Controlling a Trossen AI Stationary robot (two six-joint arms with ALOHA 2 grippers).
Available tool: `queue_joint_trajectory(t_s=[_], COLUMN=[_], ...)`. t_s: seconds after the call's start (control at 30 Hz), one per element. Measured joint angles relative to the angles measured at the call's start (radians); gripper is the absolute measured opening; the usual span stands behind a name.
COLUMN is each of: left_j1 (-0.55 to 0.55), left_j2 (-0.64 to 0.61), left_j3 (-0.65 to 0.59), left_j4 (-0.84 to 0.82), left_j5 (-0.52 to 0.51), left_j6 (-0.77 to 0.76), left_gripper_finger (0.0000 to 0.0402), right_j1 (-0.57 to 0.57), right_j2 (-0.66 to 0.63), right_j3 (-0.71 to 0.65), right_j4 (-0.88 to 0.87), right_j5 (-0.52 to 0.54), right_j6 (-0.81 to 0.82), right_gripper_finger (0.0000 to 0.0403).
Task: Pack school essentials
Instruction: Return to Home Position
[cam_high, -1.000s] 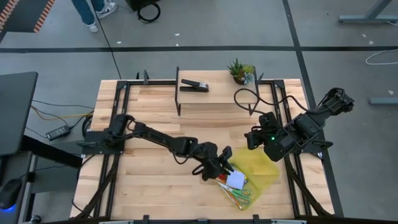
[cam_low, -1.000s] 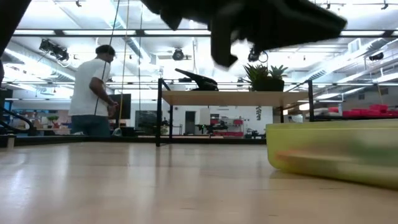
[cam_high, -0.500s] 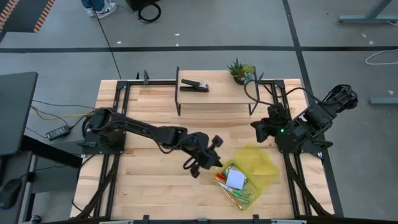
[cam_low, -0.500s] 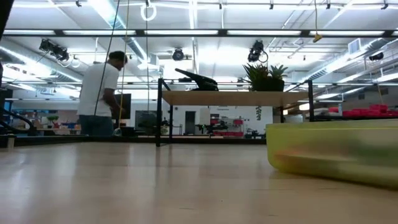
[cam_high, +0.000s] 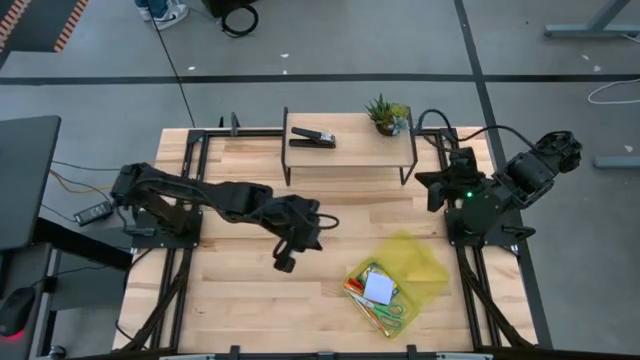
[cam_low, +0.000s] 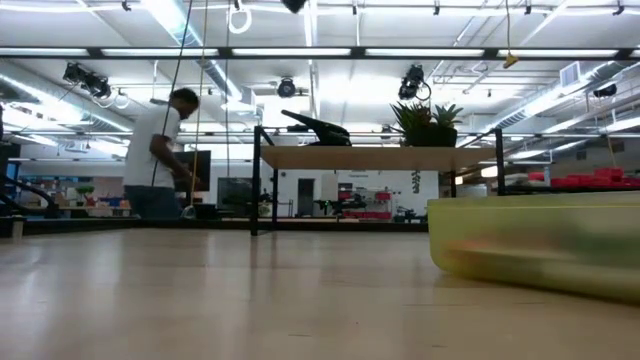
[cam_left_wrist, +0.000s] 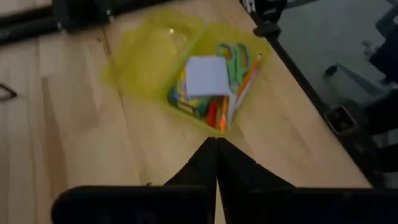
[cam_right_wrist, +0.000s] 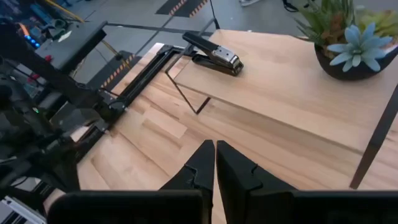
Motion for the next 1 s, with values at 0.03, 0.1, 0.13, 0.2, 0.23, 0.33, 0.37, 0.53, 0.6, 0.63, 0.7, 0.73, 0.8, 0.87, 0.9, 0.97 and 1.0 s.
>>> queue_joint_trajectory(t_s=[0.03, 0.1, 0.13, 0.2, 0.23, 0.33, 0.37, 0.53, 0.6, 0.63, 0.7, 0.73, 0.8, 0.87, 0.9, 0.97, 1.0], left_j1=[0.0, -0.001, -0.001, 0.0, 0.0, 0.0, 0.0, 0.018, 0.036, 0.044, 0.065, 0.073, 0.089, 0.105, 0.113, 0.128, 0.136], left_j2=[-0.015, -0.049, -0.064, -0.099, -0.115, -0.16, -0.179, -0.269, -0.314, -0.341, -0.391, -0.418, -0.471, -0.527, -0.556, -0.615, -0.645], left_j3=[0.0, 0.0, 0.0, 0.0, 0.0, 0.0, -0.001, -0.011, -0.031, -0.042, -0.059, -0.07, -0.092, -0.121, -0.136, -0.174, -0.193], left_j4=[-0.027, -0.079, -0.101, -0.153, -0.177, -0.242, -0.265, -0.32, -0.325, -0.331, -0.327, -0.328, -0.329, -0.329, -0.329, -0.329, -0.329], left_j5=[-0.001, -0.003, -0.008, -0.043, -0.07, -0.159, -0.185, -0.235, -0.237, -0.237, -0.238, -0.238, -0.239, -0.242, -0.242, -0.242, -0.242], left_j6=[-0.013, -0.036, -0.047, -0.066, -0.075, -0.083, -0.084, -0.102, -0.124, -0.137, -0.158, -0.163, -0.176, -0.193, -0.202, -0.23, -0.244], left_gripper_finger=[0.0011, 0.0005, 0.0005, 0.0007, 0.001, 0.0013, 0.0012, 0.0005, 0.0009, 0.001, 0.001, 0.0008, 0.0005, 0.0004, 0.0005, 0.001, 0.0012], right_j1=[0.0, 0.0, 0.0, 0.0, 0.0, 0.0, 0.0, 0.0, 0.0, 0.0, 0.0, 0.0, 0.0, 0.0, 0.0, 0.0, 0.0], right_j2=[-0.007, -0.022, -0.03, -0.045, -0.053, -0.078, -0.086, -0.136, -0.154, -0.162, -0.177, -0.182, -0.192, -0.204, -0.212, -0.233, -0.246], right_j3=[0.0, 0.0, 0.0, 0.0, 0.0, 0.0, 0.0, 0.0, 0.0, 0.0, 0.0, 0.0, 0.0, -0.016, -0.028, -0.067, -0.091], right_j4=[0.0, 0.0, -0.001, -0.003, -0.007, -0.049, -0.067, -0.126, -0.126, -0.126, -0.126, -0.126, -0.126, -0.126, -0.126, -0.125, -0.124], right_j5=[0.0, 0.002, 0.005, 0.011, 0.016, 0.022, 0.022, 0.05, 0.066, 0.073, 0.087, 0.09, 0.1, 0.11, 0.111, 0.11, 0.11], right_j6=[-0.01, -0.03, -0.041, -0.061, -0.066, -0.066, -0.063, -0.062, -0.07, -0.077, -0.095, -0.103, -0.12, -0.126, -0.126, -0.11, -0.095], right_gripper_finger=[0.0022, 0.0019, 0.0017, 0.0015, 0.0014, 0.0013, 0.0013, 0.0013, 0.0013, 0.0013, 0.0013, 0.0013, 0.0013, 0.0013, 0.0012, 0.0012, 0.0012])
